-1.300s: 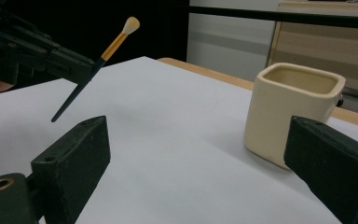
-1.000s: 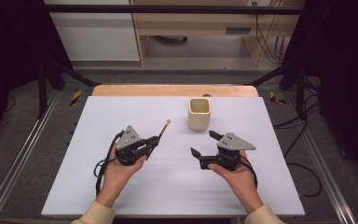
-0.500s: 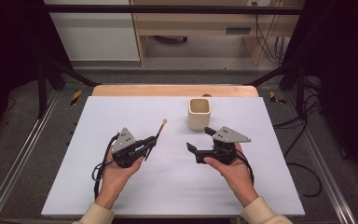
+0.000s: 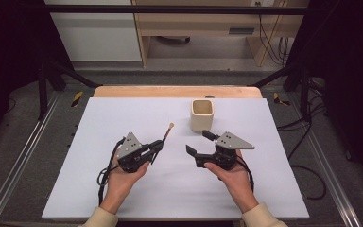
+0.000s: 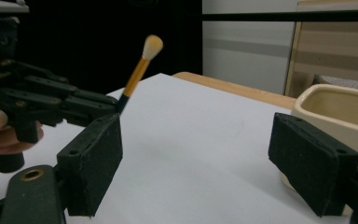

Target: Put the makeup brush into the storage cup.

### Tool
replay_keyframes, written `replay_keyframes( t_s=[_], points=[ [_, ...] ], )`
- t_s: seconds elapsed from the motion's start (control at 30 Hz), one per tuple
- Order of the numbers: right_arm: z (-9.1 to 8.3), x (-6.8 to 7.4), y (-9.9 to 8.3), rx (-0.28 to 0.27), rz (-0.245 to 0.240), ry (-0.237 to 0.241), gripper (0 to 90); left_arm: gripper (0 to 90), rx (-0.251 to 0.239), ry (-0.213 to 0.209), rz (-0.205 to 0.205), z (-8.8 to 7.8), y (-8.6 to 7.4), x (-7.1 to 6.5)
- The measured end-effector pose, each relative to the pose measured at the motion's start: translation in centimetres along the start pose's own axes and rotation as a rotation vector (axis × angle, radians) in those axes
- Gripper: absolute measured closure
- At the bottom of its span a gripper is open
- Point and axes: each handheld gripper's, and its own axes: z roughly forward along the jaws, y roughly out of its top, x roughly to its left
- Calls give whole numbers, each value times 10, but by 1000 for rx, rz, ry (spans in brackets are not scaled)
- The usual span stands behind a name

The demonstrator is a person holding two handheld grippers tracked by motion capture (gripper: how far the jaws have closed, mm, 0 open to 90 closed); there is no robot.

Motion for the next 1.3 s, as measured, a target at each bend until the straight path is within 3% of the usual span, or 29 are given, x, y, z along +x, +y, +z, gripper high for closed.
replay_keyframes(
  t_s=[0.37, 0.6, 1.3],
  points=[
    [0, 17, 7, -45, 0, 78, 352, 829, -9, -17, 21, 3, 1, -9],
    [3, 18, 6, -39, 20, 119, 454, 828, -16, -30, 28, 4, 2, -14],
    [10, 14, -1, -36, 129, 183, 564, 828, -25, -81, 59, 10, 6, -32]
  ],
)
